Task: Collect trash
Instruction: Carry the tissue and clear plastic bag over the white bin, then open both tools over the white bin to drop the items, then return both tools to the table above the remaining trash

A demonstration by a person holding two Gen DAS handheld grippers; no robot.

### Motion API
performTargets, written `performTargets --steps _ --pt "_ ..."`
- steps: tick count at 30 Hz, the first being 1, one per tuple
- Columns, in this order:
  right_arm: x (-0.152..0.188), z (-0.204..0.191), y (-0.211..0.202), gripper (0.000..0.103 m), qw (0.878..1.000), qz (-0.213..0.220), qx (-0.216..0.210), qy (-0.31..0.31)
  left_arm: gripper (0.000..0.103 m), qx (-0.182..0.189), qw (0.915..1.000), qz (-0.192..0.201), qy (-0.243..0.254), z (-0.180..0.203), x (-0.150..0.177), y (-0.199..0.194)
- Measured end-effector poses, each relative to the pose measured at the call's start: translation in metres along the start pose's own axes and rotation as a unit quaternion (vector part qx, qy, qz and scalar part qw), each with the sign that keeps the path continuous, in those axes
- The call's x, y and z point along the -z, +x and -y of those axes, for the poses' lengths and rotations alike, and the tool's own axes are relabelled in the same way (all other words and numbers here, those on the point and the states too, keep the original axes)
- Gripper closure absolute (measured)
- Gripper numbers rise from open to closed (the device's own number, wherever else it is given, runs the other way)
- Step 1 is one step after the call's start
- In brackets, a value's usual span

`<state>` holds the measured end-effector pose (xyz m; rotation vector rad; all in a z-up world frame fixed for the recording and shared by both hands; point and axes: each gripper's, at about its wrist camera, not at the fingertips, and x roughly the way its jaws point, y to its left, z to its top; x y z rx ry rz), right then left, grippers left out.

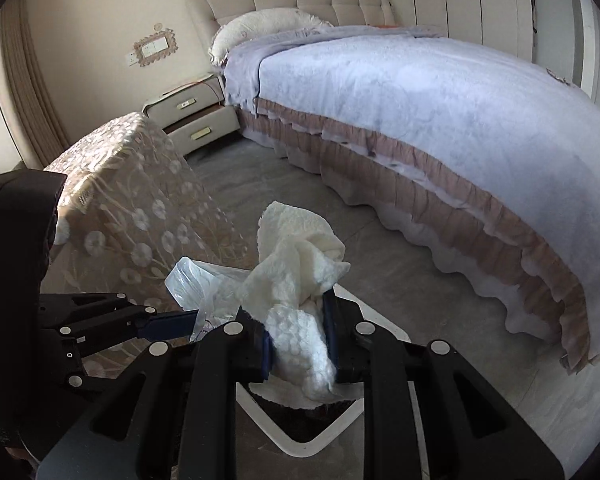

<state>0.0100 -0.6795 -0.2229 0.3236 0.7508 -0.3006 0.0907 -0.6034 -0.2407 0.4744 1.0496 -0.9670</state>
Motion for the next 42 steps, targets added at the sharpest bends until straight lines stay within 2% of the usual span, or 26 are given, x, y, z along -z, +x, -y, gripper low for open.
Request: performTargets --steps 6,14,15,16,17,23,27,34,38,42 --pt "0.005 0.014 0.038 0.082 0.999 -0.044 -0.011 0.022 0.063 -0.010 0.9989 -0.046 0.005 -0.003 0.002 0.045" --pt "0.018 0.017 0.079 0.076 0.996 -0.090 -0.005 0.021 0.063 -0.010 0.9971 -0.074 0.013 -0.011 0.003 0.081" --pt "0.020 0.017 0.083 0.059 0.995 -0.095 -0.011 0.019 0.055 -0.006 0.9971 -0.075 0.012 -0.012 0.004 0.082" --pt "0.021 0.018 0.087 0.022 0.995 -0.100 -0.019 0.020 0.027 0.005 0.9975 -0.070 0.006 -0.011 0.007 0.082" --pt "0.023 0.018 0.091 0.006 0.994 -0.106 -0.022 0.021 0.007 0.011 0.9976 -0.068 -0.004 -0.012 0.006 0.082" --pt "0.030 0.022 0.100 0.005 0.991 -0.128 -0.031 0.034 0.005 -0.010 0.9973 -0.071 0.013 -0.009 0.007 0.087" --pt "0.029 0.020 0.094 0.005 0.992 -0.116 -0.024 0.035 0.005 -0.016 0.9978 -0.063 0.012 -0.010 0.008 0.080" --pt "0.015 0.018 0.034 0.005 0.998 -0.047 -0.002 0.035 0.005 0.001 0.9997 -0.023 0.005 0.003 0.000 0.037" --pt "0.007 0.019 -0.007 0.005 0.999 -0.004 0.021 0.031 0.005 0.000 0.9994 0.016 0.030 0.023 -0.004 0.003" --pt "-0.001 0.015 -0.049 0.005 0.999 0.036 0.019 0.032 0.005 -0.011 0.9963 0.069 0.050 0.041 -0.007 -0.043"
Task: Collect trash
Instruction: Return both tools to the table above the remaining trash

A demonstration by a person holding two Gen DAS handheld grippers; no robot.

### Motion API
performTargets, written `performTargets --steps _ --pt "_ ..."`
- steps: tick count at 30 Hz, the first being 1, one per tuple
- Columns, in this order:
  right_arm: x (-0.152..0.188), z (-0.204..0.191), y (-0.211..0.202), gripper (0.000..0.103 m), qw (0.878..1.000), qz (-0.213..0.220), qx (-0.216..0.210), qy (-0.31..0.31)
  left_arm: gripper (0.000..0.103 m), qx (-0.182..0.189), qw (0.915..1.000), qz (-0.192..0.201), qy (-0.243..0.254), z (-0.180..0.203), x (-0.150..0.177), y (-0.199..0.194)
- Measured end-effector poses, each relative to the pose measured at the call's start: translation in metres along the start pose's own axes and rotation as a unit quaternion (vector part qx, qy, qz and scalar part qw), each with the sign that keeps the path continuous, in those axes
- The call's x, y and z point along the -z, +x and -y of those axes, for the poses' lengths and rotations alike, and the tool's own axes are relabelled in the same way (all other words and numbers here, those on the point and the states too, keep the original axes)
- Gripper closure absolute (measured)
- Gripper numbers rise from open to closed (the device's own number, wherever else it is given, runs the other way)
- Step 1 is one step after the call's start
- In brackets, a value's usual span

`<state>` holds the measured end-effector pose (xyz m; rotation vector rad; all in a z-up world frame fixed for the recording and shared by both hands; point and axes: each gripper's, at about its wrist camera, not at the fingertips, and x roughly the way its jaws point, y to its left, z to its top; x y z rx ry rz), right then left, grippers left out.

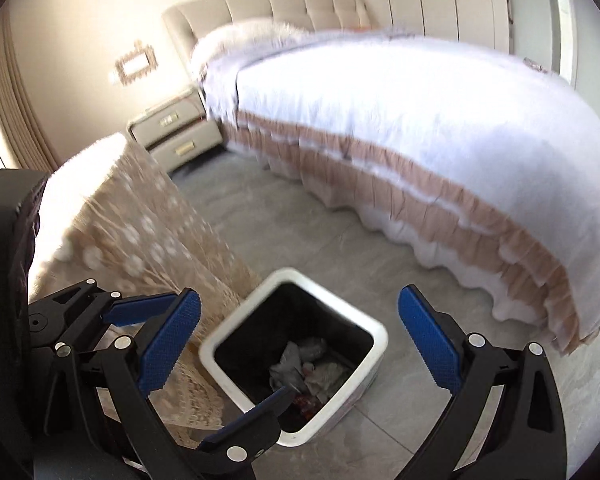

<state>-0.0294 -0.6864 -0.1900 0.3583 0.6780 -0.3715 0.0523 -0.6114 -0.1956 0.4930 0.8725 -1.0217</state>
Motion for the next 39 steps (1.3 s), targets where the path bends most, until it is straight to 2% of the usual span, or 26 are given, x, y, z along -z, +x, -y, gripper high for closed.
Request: performTargets --steps 4,8,10,15,21,28,30,39 --pt "-0.014 -0.015 -0.042 0.005 0.999 0.048 -0.005 -0.013 0.005 -0.011 0.9986 0.051 -0.002 0.004 -0.004 -0.048" --pt "-0.025 -0.046 -0.078 0.005 0.994 0.095 -0.012 -0.050 0.005 -0.038 0.9944 0.098 -0.010 -0.005 -0.002 -0.098" --pt "-0.029 -0.066 -0.092 0.005 0.991 0.115 -0.024 -0.069 0.005 -0.067 0.9898 0.125 -0.019 -0.014 0.005 -0.124" --pt "-0.037 -0.121 -0.112 0.005 0.979 0.151 -0.091 -0.099 0.005 -0.134 0.9741 0.177 -0.046 -0.047 0.031 -0.186" --pt "-0.042 -0.209 -0.121 0.005 0.961 0.161 -0.160 -0.159 0.005 -0.188 0.9583 0.193 -0.094 -0.105 0.070 -0.245" --pt "-0.037 -0.312 -0.124 0.005 0.937 0.156 -0.224 -0.218 0.005 -0.248 0.9335 0.202 -0.162 -0.173 0.125 -0.303" --pt "-0.033 -0.337 -0.125 0.005 0.932 0.153 -0.233 -0.232 0.005 -0.266 0.9255 0.200 -0.180 -0.191 0.142 -0.313" --pt "-0.006 -0.433 -0.109 0.005 0.916 0.117 -0.260 -0.281 0.005 -0.300 0.9020 0.176 -0.255 -0.276 0.215 -0.344"
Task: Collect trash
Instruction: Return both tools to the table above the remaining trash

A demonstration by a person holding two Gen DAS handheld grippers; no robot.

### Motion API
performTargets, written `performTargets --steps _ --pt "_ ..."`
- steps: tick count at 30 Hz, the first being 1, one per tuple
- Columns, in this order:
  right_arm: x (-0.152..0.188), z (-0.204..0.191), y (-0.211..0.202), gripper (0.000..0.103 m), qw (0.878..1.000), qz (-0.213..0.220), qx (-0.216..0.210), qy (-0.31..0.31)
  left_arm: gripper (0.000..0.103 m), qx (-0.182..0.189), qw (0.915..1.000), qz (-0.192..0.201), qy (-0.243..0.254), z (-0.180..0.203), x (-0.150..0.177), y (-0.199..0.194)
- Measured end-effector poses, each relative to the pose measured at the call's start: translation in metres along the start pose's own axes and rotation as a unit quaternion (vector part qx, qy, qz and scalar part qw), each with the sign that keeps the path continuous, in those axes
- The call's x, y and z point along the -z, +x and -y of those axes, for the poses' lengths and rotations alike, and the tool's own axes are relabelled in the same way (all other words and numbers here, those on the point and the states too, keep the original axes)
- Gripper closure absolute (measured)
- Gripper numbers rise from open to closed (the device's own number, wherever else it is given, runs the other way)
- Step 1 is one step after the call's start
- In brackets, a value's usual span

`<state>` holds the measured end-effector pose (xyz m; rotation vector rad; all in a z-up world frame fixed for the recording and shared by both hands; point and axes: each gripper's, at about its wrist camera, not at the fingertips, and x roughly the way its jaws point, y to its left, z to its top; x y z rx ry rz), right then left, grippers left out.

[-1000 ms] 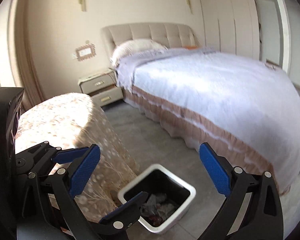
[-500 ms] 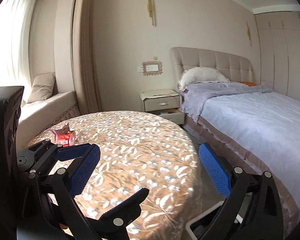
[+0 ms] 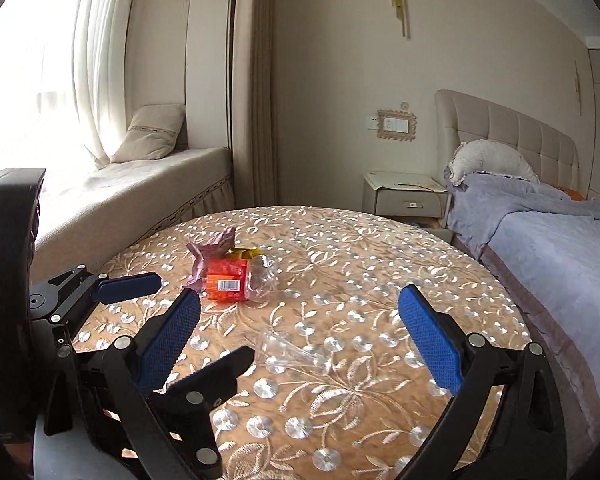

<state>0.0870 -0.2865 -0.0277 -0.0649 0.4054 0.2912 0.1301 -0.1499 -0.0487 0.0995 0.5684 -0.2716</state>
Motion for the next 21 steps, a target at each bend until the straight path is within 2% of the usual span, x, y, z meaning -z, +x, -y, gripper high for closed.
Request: performTargets --steps 5,12,16,21 --pt "-0.009 -0.026 0.040 0.005 1.000 -0.020 -0.016 -0.015 0.005 -0.041 0.9986 -0.018 -0.027 -0.067 0.001 0.019" --pt "-0.020 -0.044 0.098 0.004 0.998 -0.049 -0.034 -0.026 0.005 -0.098 0.9932 -0.032 -0.053 -0.139 0.000 0.043" --pt "-0.018 -0.051 0.132 0.004 0.996 -0.079 -0.035 -0.031 0.005 -0.100 0.9917 -0.032 -0.075 -0.170 -0.005 0.056" --pt "-0.009 -0.065 0.172 0.004 0.991 -0.122 -0.039 -0.040 0.005 -0.085 0.9932 -0.041 -0.068 -0.180 -0.022 0.087"
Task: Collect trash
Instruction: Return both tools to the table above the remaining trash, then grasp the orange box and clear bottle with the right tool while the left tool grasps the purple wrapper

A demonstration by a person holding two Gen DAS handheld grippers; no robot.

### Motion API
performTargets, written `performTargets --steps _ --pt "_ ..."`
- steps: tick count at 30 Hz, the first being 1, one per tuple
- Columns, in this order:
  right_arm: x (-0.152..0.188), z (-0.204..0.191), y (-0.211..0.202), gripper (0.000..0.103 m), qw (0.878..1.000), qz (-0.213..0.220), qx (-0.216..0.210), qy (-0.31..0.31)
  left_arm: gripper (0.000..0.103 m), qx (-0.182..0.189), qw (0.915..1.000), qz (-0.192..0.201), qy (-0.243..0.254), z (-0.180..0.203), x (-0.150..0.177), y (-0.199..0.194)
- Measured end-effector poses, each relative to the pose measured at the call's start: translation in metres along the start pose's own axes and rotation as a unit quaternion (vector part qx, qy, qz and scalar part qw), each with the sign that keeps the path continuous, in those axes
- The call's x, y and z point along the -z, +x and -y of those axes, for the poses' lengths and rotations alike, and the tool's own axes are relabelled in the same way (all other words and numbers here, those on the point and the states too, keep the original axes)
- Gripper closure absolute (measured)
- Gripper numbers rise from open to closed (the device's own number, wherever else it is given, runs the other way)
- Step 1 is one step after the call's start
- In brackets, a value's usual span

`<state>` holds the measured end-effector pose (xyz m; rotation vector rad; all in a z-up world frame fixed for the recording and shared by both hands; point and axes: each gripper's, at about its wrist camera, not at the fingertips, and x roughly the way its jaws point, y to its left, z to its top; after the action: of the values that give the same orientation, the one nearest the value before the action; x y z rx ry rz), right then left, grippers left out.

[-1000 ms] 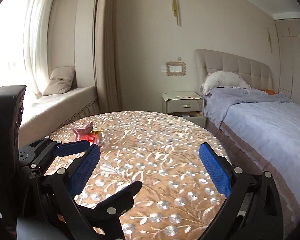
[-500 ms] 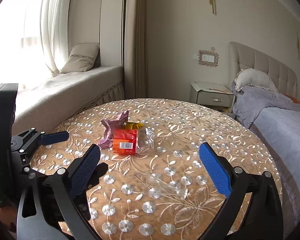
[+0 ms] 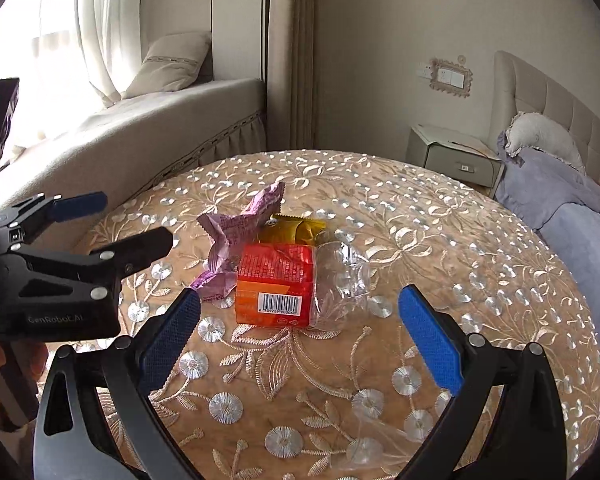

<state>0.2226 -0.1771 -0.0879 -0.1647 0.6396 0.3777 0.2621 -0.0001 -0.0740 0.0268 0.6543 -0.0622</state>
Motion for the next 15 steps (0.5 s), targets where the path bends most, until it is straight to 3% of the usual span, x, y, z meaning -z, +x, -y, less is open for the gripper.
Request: performTargets --steps 11,14,15 --pt "-0.010 -0.001 0.059 0.005 0.998 -0.062 0.021 0.007 0.008 0.049 0.9976 -0.037 0.033 0.012 -0.025 0.074" --pt "-0.007 0.004 0.069 0.005 0.997 -0.073 0.003 0.020 0.025 0.063 0.9962 -0.048 0.035 0.013 -0.026 0.084" --pt "-0.006 0.005 0.071 0.005 0.997 -0.078 -0.004 0.025 0.039 0.067 0.9956 -0.055 0.036 0.013 -0.025 0.089"
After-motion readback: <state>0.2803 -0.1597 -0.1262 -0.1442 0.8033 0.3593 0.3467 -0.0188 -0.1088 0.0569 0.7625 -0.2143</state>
